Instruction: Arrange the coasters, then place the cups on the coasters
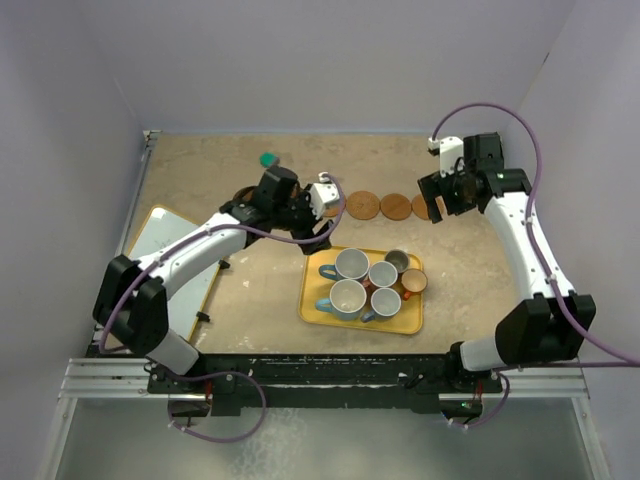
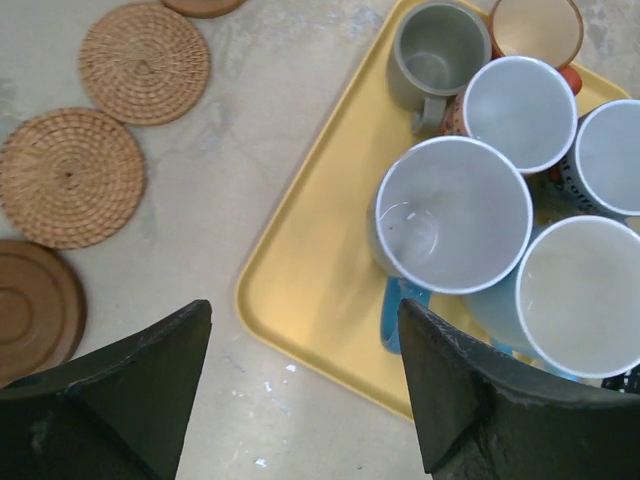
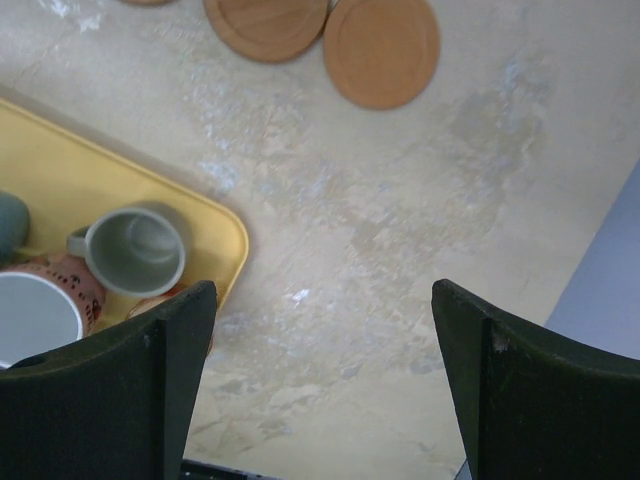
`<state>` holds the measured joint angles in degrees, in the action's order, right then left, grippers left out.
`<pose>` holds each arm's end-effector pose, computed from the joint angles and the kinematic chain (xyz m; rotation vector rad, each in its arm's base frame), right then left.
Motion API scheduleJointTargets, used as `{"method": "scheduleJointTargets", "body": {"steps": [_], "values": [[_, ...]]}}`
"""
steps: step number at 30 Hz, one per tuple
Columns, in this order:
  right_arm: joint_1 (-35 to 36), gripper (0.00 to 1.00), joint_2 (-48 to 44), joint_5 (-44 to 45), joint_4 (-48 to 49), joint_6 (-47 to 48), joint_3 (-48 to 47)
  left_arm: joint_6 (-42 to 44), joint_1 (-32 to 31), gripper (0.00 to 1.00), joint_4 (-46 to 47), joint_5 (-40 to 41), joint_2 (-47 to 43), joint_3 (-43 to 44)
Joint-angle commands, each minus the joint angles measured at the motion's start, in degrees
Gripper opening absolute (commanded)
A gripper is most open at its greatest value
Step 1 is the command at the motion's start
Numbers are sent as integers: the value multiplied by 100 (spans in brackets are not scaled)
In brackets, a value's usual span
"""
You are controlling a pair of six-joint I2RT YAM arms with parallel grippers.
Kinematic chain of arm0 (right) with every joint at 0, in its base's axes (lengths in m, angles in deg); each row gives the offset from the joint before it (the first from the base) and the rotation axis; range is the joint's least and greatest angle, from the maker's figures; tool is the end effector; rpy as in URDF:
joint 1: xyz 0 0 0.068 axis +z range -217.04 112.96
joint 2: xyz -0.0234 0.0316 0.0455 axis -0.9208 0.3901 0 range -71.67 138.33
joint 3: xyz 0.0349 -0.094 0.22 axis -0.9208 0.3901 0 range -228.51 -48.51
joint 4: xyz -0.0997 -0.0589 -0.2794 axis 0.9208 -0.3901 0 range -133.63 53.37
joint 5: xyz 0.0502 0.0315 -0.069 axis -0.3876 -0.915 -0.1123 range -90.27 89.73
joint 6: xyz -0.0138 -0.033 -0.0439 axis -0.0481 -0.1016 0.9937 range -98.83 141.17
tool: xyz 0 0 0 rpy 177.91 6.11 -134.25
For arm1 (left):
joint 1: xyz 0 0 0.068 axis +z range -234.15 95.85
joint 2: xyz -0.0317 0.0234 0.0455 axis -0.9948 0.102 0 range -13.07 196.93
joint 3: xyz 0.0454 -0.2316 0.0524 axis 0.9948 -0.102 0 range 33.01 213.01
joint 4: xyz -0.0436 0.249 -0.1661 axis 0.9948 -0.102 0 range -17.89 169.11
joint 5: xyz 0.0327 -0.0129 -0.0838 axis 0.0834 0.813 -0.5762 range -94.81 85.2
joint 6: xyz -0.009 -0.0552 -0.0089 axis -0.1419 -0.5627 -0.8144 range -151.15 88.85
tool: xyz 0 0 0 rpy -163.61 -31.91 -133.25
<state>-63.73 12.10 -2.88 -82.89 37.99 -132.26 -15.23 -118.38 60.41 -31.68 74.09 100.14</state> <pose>0.3610 0.0227 0.3217 -0.4372 2.3377 -0.0584 0.3085 -0.2315 0.2342 1.1805 1.9173 -0.6984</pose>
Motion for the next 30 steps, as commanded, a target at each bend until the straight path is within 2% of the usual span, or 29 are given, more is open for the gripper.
{"method": "scheduleJointTargets", "body": {"steps": [1,4,10,18,30], "values": [[-15,90,-525,-344,413,-250,738,-546,-250,69,-124,102,472,762],[-15,90,-777,-402,669,-348,1122,-716,-399,66,-469,235,917,1230],[-24,90,-862,-248,791,-277,1277,-784,-674,63,-1019,390,1509,1818],[-42,90,-959,-253,914,-205,1435,-756,-994,62,-1246,826,1744,1958],[-50,90,-967,-263,952,-158,1505,-761,-1239,46,-1457,1231,2024,2063]]}}
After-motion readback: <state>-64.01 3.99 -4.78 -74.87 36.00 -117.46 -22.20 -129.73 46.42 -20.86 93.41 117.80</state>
